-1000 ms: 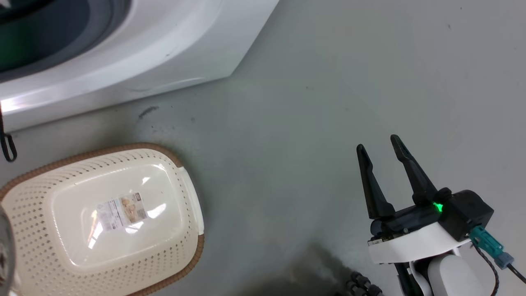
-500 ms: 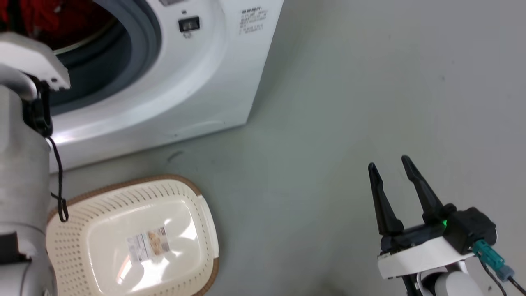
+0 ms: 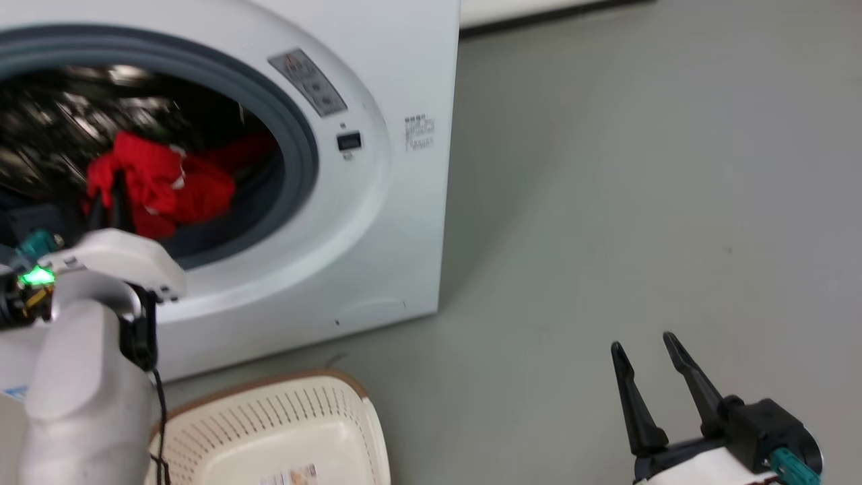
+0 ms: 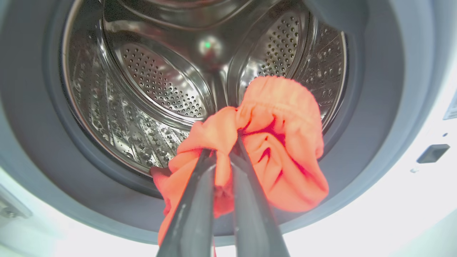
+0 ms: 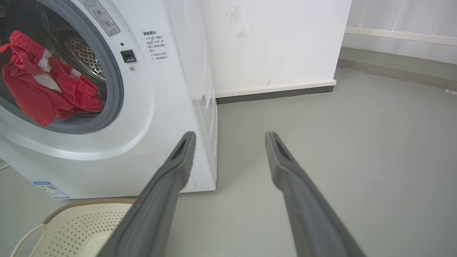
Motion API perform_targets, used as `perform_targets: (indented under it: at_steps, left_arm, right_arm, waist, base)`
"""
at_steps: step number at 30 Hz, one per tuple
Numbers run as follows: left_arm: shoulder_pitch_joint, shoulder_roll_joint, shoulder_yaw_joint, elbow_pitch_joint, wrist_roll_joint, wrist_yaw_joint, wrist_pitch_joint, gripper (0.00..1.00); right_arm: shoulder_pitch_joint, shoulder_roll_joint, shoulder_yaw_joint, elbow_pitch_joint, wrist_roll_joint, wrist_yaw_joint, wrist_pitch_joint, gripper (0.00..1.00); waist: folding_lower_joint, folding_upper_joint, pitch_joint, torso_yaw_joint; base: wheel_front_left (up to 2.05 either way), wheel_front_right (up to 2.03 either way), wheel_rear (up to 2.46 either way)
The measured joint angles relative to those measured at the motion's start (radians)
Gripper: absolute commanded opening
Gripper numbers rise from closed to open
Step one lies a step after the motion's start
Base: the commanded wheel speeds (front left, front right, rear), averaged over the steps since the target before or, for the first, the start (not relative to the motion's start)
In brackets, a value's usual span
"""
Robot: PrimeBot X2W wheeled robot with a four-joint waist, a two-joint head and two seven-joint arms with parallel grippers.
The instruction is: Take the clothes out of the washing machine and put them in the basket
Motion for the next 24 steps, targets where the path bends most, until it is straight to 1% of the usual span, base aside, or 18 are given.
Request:
perform_targets:
  at_steps: [4,10,18,21,24]
  left_arm:
    - [0.081,-0.023,0.010,-0.050,0.009,-0.011,0.000,0.00]
    - [0.179,-0.070,0.017,-0.184,0.021,-0.021,0.000,0.00]
    - [0.322,-0.132,-0.009,-0.430,0.038,-0.024,0.000,0.00]
    - [0.397,-0.146,-0.024,-0.541,0.046,-0.011,0.008,0.00]
    - [0.482,-0.160,-0.040,-0.672,0.050,-0.003,0.038,0.00]
  right_arm:
    - [0.042,0.000,-0.014,-0.022,-0.005,0.000,0.024,1.00]
    - [0.097,0.000,-0.033,-0.056,-0.006,0.000,0.051,1.00]
    - [0.132,0.000,-0.045,-0.084,-0.004,0.000,0.067,1.00]
    - [0.144,0.000,-0.044,-0.090,-0.004,0.000,0.072,1.00]
    - [0.150,0.000,-0.046,-0.097,-0.004,0.000,0.074,1.00]
  waist:
    - [-0.0001,0.0000,-0.079,0.015]
    - [-0.0002,0.0000,-0.163,0.059]
    - [0.0000,0.0000,-0.208,0.145]
    - [0.0000,0.0000,-0.219,0.172]
    - [0.0001,0.0000,-0.224,0.195]
  base:
    - [0.00,0.00,0.00]
    - [0.00,0.00,0.00]
    - [0.00,0.00,0.00]
    - [0.00,0.00,0.00]
    - [0.00,0.00,0.00]
